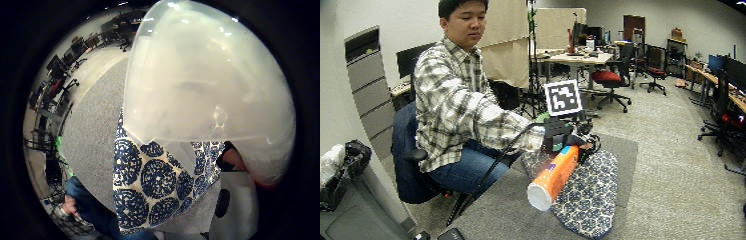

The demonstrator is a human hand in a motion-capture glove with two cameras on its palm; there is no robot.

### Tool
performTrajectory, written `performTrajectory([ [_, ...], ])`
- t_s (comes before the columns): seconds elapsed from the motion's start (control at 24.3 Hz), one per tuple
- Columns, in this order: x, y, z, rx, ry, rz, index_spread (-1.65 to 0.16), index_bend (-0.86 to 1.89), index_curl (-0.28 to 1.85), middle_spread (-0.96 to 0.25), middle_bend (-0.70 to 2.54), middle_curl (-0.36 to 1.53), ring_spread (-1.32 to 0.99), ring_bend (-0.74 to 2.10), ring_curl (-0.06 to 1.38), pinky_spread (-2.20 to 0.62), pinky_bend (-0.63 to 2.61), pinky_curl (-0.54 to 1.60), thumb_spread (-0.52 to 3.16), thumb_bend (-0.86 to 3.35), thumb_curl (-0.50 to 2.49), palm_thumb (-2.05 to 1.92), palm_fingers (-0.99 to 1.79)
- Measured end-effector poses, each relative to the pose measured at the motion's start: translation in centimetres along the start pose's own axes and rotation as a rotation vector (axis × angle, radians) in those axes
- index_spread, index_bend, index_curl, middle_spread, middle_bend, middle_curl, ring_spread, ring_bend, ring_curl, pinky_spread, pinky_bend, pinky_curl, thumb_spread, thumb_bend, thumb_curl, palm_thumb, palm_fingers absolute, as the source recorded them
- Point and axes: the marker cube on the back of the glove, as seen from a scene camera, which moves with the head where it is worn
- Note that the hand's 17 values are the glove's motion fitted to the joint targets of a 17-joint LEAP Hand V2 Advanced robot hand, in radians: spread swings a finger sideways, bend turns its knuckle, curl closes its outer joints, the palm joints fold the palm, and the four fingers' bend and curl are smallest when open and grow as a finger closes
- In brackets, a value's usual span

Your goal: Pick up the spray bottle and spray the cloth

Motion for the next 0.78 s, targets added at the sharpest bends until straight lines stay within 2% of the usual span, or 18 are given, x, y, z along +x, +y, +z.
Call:
performTrajectory([
  [0.37,-0.1,0.0,-0.4,0.014,-0.045,0.011,-0.28,0.25,0.62,-0.15,0.57,0.57,-0.2,0.58,0.5,-0.18,0.52,0.45,0.28,-0.03,0.81,1.08,1.26],
  [0.78,-0.1,-0.3,-2.0,0.066,-0.224,0.075,-0.29,0.24,0.63,-0.16,0.56,0.57,-0.2,0.58,0.5,-0.18,0.5,0.45,0.28,-0.03,0.81,1.08,1.27],
])
